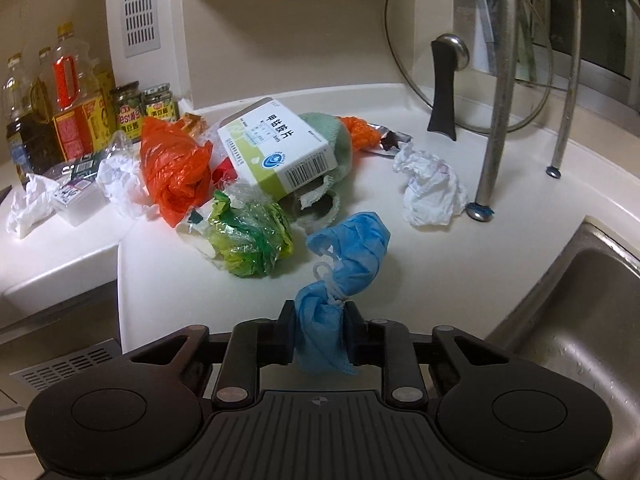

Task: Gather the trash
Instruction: 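Grasp the blue face mask with the right tool while the left tool grasps another tissue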

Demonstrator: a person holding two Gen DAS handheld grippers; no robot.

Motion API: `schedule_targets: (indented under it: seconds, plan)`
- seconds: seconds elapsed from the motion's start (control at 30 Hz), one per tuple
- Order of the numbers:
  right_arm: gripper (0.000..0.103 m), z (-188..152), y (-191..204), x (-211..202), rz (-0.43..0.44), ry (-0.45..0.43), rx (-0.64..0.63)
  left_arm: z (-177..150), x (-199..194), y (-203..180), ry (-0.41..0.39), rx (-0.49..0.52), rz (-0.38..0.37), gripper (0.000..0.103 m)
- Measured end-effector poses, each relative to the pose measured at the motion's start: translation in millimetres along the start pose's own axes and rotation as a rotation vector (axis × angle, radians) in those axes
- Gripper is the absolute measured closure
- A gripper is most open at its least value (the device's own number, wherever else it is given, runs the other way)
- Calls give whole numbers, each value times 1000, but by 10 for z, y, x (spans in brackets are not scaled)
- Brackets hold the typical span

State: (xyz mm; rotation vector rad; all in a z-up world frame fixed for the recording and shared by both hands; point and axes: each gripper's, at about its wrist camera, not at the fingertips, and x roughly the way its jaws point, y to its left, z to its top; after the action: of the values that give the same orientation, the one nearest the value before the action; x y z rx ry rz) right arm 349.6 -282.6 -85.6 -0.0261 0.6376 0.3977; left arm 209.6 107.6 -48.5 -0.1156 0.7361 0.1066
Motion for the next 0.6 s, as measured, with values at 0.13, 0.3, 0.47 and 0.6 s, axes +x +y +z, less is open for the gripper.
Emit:
schedule_targets:
  seconds: [0.13,0.3,0.47,0.6]
  plan:
    - [80,14,-8,-89,-11,-17,14,40,66,-28,1,13,-14,46]
    - [80,81,-21,-203,-26,-45,46,120,169,-49,-9,42,-31,46]
    - [80,150,0,-311,-39,-71,59,244,286,37,-33,59,-5,44]
    - [80,201,32,-345,-52,-85,73,355,389,199,-59,59,23,39]
